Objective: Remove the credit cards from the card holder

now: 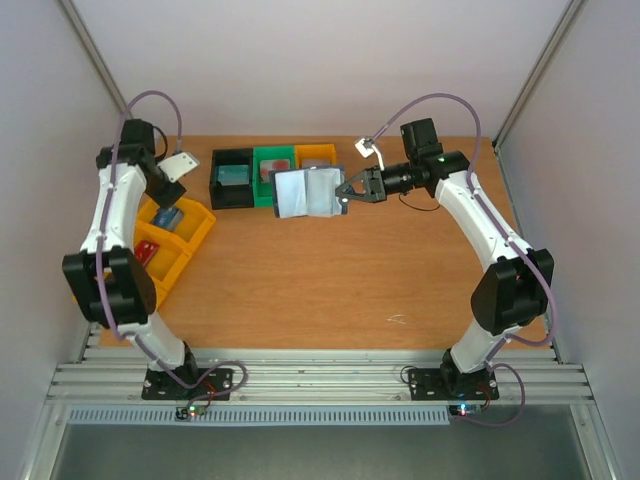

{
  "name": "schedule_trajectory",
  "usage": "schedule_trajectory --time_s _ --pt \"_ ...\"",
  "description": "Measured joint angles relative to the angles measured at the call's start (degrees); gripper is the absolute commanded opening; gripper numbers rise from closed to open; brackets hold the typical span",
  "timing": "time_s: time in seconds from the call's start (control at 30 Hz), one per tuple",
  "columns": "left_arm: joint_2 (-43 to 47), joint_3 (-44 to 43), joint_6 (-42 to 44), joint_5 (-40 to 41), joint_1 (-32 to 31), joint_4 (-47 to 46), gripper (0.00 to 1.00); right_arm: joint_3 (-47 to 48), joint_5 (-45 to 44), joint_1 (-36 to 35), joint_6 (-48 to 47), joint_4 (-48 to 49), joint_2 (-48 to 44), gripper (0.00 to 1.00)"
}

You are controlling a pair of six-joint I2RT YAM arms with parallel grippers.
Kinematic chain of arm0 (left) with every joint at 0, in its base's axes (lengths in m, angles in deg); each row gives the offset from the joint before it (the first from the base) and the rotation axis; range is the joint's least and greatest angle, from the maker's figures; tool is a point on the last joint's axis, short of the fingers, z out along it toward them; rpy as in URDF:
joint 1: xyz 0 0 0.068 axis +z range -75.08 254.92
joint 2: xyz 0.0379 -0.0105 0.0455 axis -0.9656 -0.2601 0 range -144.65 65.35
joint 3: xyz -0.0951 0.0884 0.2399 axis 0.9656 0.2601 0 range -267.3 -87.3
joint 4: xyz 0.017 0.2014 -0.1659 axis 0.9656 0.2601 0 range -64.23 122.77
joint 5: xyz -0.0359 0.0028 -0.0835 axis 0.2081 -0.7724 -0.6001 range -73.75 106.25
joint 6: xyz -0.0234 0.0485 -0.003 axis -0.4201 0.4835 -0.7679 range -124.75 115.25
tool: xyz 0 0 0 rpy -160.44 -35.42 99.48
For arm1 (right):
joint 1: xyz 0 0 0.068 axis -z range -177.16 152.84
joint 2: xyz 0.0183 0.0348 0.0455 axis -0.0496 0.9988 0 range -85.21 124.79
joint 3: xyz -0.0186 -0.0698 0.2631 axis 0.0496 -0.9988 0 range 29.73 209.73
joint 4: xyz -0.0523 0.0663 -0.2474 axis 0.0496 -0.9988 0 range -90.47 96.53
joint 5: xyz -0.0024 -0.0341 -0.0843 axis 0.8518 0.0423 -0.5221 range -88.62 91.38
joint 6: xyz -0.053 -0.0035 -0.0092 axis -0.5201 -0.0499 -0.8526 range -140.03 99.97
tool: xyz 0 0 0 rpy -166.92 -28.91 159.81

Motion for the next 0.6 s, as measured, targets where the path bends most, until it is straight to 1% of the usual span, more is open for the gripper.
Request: schedule_trajectory --time_s 0.13,0.23,0.43,0.6 --pt "-8.68 -7.45 -0.72 3.34 0.74 2.71 0.00 0.46 1.05 0.11 -1.46 -1.92 0.17 0.01" --pt "-12.92 -10.54 -2.12 5.07 0.87 3.34 0.00 0.48 1.42 0.28 -2.27 -2.60 0.17 0.01" --pt "-17.55 -11.02 -5.29 8.46 1.25 3.30 0.00 0.48 1.53 0.72 -2.95 -3.34 0.17 0.01" --pt "-19.43 -11.04 -5.90 10.60 1.68 2.82 0.00 0.48 1.75 0.87 -2.95 -3.32 0.66 0.01"
